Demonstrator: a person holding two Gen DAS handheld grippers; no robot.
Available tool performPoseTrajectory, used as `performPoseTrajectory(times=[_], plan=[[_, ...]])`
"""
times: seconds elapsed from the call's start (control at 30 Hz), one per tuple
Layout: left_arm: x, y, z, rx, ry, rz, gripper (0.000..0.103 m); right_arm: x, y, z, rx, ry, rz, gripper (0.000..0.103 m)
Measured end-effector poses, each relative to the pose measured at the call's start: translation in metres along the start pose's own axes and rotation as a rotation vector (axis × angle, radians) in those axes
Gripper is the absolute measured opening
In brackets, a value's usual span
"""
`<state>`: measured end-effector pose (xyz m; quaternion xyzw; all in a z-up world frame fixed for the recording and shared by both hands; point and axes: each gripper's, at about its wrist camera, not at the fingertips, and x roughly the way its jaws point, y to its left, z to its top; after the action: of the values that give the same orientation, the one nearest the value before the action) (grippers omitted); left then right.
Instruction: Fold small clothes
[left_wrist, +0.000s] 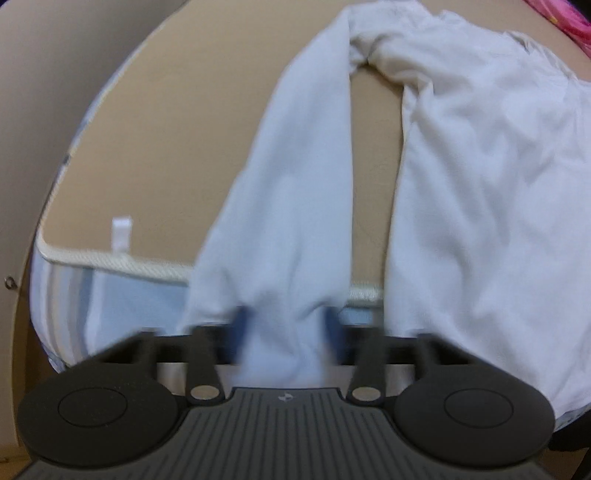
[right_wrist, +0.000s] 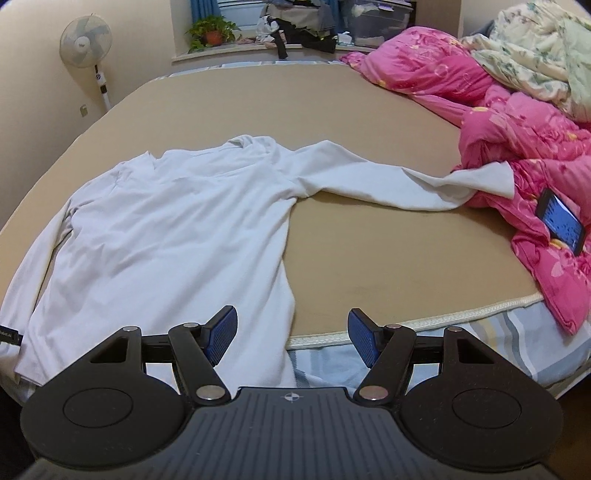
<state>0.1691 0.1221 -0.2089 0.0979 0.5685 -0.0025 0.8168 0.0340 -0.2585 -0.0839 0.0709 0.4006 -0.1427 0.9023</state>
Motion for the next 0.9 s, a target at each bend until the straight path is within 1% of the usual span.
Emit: performPoseTrajectory(times=[0.03,0.07,0.13,0.2,0.23,0.27,0.33,0.37,0.4,0.43,0.47,0.5,0.53,0.57,0.6,0.63,0.67,0.77,0.8,0.9], plan=[[-0.009,0.009,0.005,-0.029,-0.018,-0.013,0.002,0.001,0.004,0.001,-0.008,0.004,-0.002,0.068],[-0.018,0.020,0.012,-0.060,-0.040,-0.028,0.002,0.003,0.008,0.001,-0.017,0.008,-0.004,0.068],[-0.040,0.050,0.028,-0.128,-0.117,-0.018,0.002,0.005,0.015,0.002,-0.034,0.012,-0.008,0.068],[-0.064,0.092,0.052,-0.219,-0.209,0.036,0.001,0.008,0.022,0.003,-0.049,0.020,-0.010,0.068],[-0.074,0.118,0.065,-0.281,-0.250,0.069,0.001,0.009,0.025,0.005,-0.054,0.024,-0.011,0.068],[-0.083,0.150,0.080,-0.364,-0.286,0.122,0.001,0.010,0.028,0.006,-0.058,0.026,-0.011,0.068],[-0.090,0.200,0.101,-0.497,-0.304,0.228,0.001,0.012,0.034,0.009,-0.068,0.029,-0.005,0.068],[-0.091,0.217,0.106,-0.536,-0.306,0.251,0.002,0.012,0.037,0.011,-0.071,0.026,-0.002,0.068],[-0.092,0.230,0.109,-0.550,-0.303,0.243,0.009,0.011,0.040,0.013,-0.075,0.022,0.002,0.068],[-0.093,0.235,0.108,-0.544,-0.300,0.209,0.017,0.011,0.042,0.014,-0.078,0.020,0.004,0.068],[-0.094,0.234,0.104,-0.525,-0.306,0.163,0.042,0.011,0.045,0.014,-0.081,0.019,0.006,0.068],[-0.094,0.228,0.098,-0.501,-0.317,0.140,0.066,0.012,0.046,0.015,-0.083,0.022,0.010,0.068],[-0.096,0.214,0.089,-0.464,-0.346,0.141,0.073,0.013,0.048,0.014,-0.086,0.029,0.014,0.068],[-0.098,0.201,0.081,-0.430,-0.372,0.159,0.078,0.015,0.050,0.014,-0.091,0.037,0.015,0.068],[-0.099,0.188,0.075,-0.397,-0.390,0.178,0.079,0.017,0.051,0.014,-0.098,0.046,0.013,0.068],[-0.099,0.175,0.069,-0.374,-0.396,0.179,0.079,0.020,0.053,0.014,-0.108,0.056,0.011,0.068],[-0.098,0.166,0.063,-0.365,-0.392,0.154,0.079,0.021,0.054,0.014,-0.115,0.063,0.009,0.068],[-0.094,0.146,0.055,-0.379,-0.367,0.066,0.079,0.017,0.059,0.016,-0.130,0.052,0.009,0.068],[-0.093,0.141,0.053,-0.377,-0.364,0.050,0.079,0.015,0.060,0.017,-0.136,0.045,0.008,0.068],[-0.093,0.119,0.048,-0.344,-0.362,0.038,0.079,0.011,0.061,0.017,-0.147,0.030,-0.002,0.068]])
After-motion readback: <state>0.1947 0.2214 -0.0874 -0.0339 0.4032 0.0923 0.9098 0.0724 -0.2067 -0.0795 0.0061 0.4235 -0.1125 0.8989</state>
